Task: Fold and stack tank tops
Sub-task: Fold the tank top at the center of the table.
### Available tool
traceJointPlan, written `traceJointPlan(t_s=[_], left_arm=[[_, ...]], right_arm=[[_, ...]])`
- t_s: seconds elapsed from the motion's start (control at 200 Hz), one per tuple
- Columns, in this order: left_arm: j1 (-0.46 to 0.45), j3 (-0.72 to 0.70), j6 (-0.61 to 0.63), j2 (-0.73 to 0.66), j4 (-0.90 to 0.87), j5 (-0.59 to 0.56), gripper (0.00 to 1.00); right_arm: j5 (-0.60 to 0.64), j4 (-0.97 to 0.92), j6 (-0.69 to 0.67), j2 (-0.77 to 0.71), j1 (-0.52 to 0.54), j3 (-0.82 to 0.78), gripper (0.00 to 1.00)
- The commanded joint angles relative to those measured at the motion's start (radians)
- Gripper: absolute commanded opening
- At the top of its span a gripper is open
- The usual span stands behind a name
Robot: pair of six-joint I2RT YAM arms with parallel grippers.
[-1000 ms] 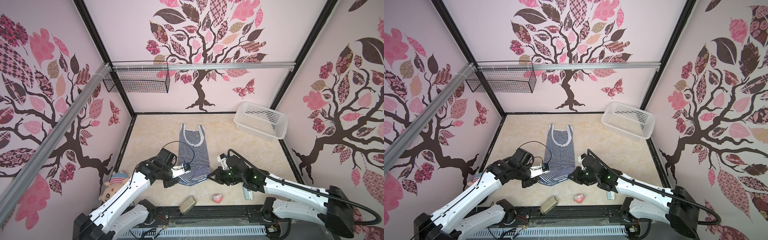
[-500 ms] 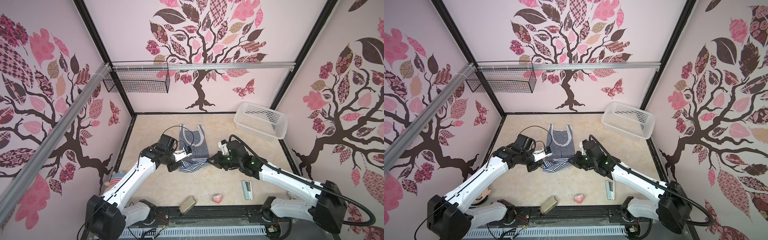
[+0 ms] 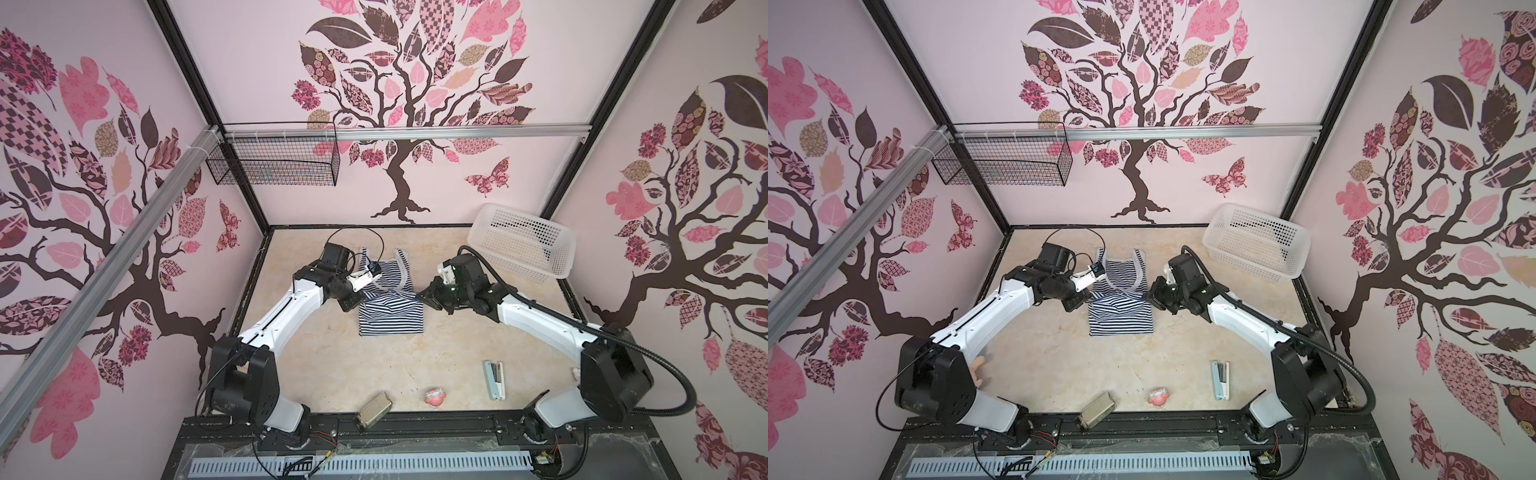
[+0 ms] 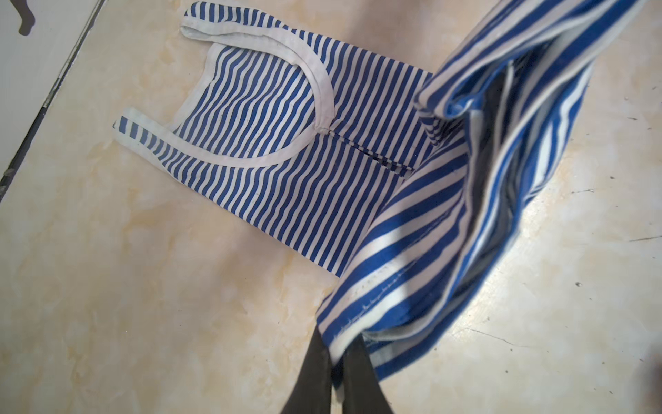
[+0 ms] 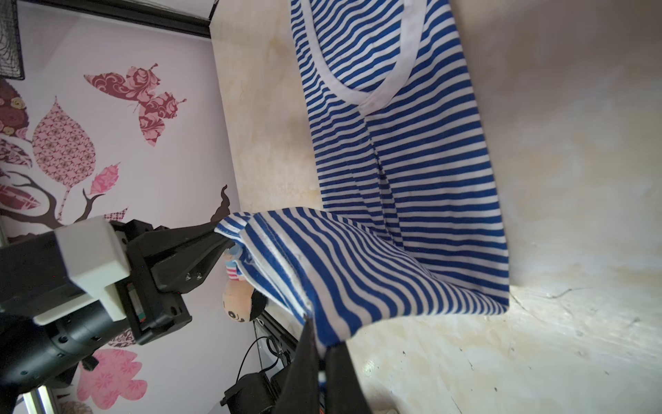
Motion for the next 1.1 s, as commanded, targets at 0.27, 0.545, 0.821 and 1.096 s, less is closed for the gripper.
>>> traceJointPlan(t_s=[0.27,0.545,0.821,1.096], left_arm=[[0.068,0.137,-0.023,0.208,0.045,0.006,0.08],[0.084,0.217,-0.028,0.344,0.022,0.013,0.12],[0.085,0.29,-0.064,0.438,0.003,-0.024,0.23],[0.108,0.266,-0.176,0.4,0.069,-0.089,0.51]], right_arm=[[-0.107,0.068,-0.026,0.252,-0.073,0.16,0.0],[-0.141,0.063,-0.032,0.394,-0.122,0.273,0.0],[-0.162,0.043,-0.043,0.523,-0.13,0.348,0.02],[-0.151,0.012,-0.076,0.56,-0.141,0.415,0.45]])
